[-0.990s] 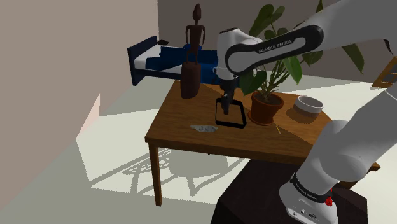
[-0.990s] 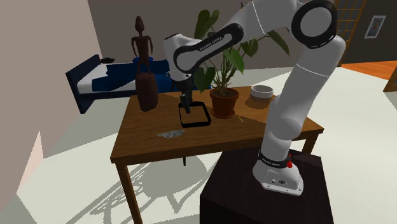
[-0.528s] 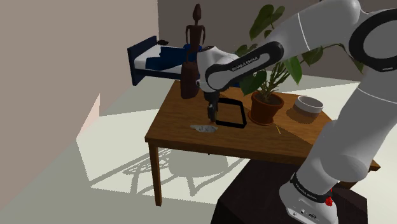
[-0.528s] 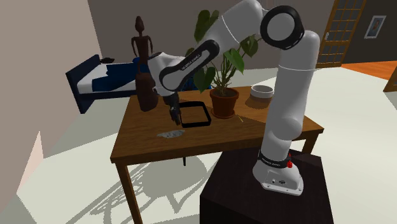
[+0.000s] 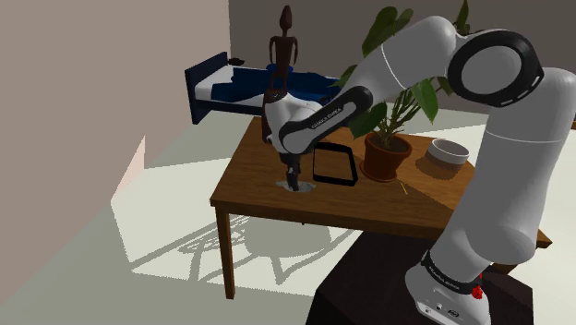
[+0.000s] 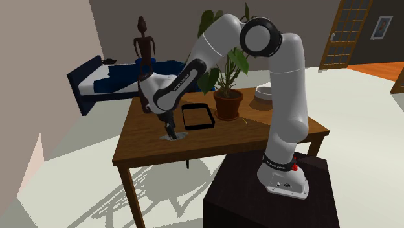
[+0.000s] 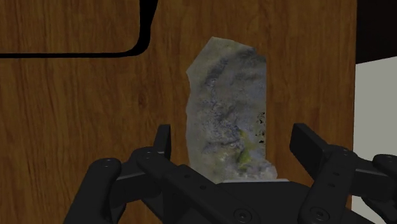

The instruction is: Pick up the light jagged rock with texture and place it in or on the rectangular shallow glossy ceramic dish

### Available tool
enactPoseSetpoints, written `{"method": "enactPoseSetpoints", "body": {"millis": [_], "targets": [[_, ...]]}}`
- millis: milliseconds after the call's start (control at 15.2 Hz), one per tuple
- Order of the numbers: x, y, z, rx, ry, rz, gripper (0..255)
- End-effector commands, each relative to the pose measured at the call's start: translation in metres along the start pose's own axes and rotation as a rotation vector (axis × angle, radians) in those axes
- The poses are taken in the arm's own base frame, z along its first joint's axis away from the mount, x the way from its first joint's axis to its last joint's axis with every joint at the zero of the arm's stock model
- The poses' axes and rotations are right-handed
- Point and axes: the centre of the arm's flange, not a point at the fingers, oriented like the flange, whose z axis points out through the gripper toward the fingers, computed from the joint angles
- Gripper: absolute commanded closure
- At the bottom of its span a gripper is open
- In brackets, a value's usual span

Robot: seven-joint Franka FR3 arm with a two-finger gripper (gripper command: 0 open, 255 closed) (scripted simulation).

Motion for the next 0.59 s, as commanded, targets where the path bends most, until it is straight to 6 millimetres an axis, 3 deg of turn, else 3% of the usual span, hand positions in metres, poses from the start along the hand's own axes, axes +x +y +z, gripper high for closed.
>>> {"method": "enactPoseSetpoints", "body": {"millis": [0,264,528], "targets": [[0.002,0.000,0.010,-0.001,0.000,-0.003,0],[0.002,0.000,0.029,-0.001,0.000,-0.003,0],[0.002,0.000,0.029,-0.001,0.000,-0.003,0]]}}
